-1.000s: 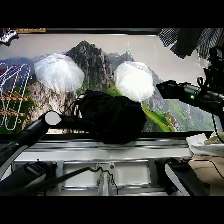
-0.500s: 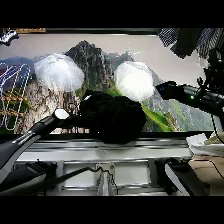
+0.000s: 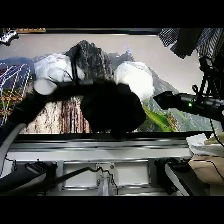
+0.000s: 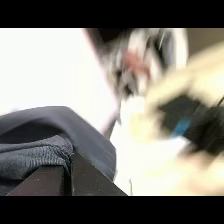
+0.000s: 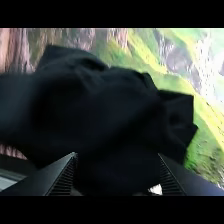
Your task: Fold the clothes and pants, and hang the long-sleeved shirts on hangers.
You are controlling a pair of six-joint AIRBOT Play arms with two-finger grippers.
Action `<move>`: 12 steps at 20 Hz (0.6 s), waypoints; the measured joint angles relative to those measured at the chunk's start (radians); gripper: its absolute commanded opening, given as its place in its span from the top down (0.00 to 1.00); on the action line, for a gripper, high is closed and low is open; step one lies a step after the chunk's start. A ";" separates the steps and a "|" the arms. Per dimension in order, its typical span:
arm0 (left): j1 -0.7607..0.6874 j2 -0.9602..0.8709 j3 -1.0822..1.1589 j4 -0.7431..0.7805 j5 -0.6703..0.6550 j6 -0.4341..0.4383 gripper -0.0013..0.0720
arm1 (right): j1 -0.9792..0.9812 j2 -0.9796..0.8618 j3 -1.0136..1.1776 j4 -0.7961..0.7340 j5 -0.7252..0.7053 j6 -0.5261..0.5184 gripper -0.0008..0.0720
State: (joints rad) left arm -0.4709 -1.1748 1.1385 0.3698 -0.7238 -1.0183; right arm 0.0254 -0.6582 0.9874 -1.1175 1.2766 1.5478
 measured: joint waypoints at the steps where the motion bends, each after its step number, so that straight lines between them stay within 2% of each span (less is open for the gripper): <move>1: 0.003 0.006 0.063 0.043 0.018 -0.037 0.96 | 0.000 0.016 -0.014 -0.006 0.005 -0.005 0.21; 7: 0.011 0.029 0.289 0.309 0.061 -0.243 0.96 | 0.000 0.199 -0.232 -0.011 0.013 -0.010 0.21; 12: 0.011 0.043 0.332 0.388 0.071 -0.299 0.96 | 0.000 0.368 -0.487 0.133 -0.042 0.005 0.21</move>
State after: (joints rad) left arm -0.4599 -1.1313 1.4704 0.7574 -0.6529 -1.3174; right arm 0.0257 -0.2901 0.5003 -0.9844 1.2350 1.5528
